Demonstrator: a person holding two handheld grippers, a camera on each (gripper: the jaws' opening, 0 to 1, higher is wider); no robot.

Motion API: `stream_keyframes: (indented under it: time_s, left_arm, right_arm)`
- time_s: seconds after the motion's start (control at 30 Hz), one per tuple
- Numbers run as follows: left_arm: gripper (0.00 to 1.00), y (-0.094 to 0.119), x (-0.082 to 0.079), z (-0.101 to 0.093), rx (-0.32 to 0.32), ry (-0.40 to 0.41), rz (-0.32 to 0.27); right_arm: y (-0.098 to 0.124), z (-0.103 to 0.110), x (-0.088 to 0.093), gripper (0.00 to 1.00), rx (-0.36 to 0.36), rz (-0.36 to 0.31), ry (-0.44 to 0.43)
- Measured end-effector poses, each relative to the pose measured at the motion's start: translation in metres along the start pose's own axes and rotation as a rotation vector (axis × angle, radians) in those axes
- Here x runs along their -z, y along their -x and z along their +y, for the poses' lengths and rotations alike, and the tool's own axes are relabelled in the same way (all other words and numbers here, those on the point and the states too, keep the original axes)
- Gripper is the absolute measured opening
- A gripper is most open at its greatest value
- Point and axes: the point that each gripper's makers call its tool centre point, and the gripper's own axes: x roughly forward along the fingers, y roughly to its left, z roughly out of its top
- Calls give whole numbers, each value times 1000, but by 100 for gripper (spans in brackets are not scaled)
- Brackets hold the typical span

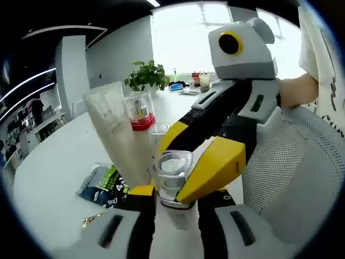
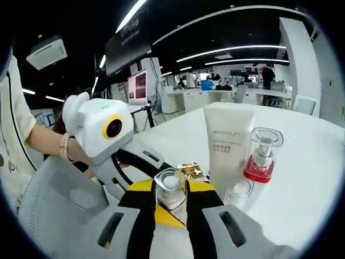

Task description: Arrange the skincare products in the storage area until every visible bottle or jar stands upright without overlapping.

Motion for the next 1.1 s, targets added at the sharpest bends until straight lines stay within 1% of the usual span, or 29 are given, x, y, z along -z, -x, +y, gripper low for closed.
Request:
stream_keyframes:
  time_s: [0.1,0.17,0.23,0.33,0.4,0.47,0.5,0.83,0.93,1.07,1.1]
  left_arm:
    - [30,1,8,2,2,-8,23]
    - [30,2,13,4,-3,-25,42]
    - [30,1,17,5,-2,-26,54]
    - [27,0,20,5,7,-14,60]
    - [25,-2,22,6,7,-20,62]
    - [20,-3,24,2,25,-34,74]
    - [19,-3,24,3,13,-28,74]
    - [19,-6,22,6,5,-23,56]
    - [19,-6,23,10,-9,-11,51]
    - [19,-6,22,11,-13,7,42]
    - [19,-6,22,11,-16,10,39]
  right_arm:
    - [0,-1,1,20,5,5,10]
    - [0,-2,2,20,6,7,3]
    - [1,-3,3,20,10,10,9]
    - [0,-4,4,20,11,16,10]
    - [0,-5,6,21,14,22,11]
    - [0,-6,7,21,19,28,12]
    - [0,-6,8,21,18,32,10]
    - [1,-10,8,22,35,34,-4]
    - [2,-12,5,21,58,29,35]
    - [3,-13,4,22,60,24,39]
    - [5,-14,1,22,68,8,46]
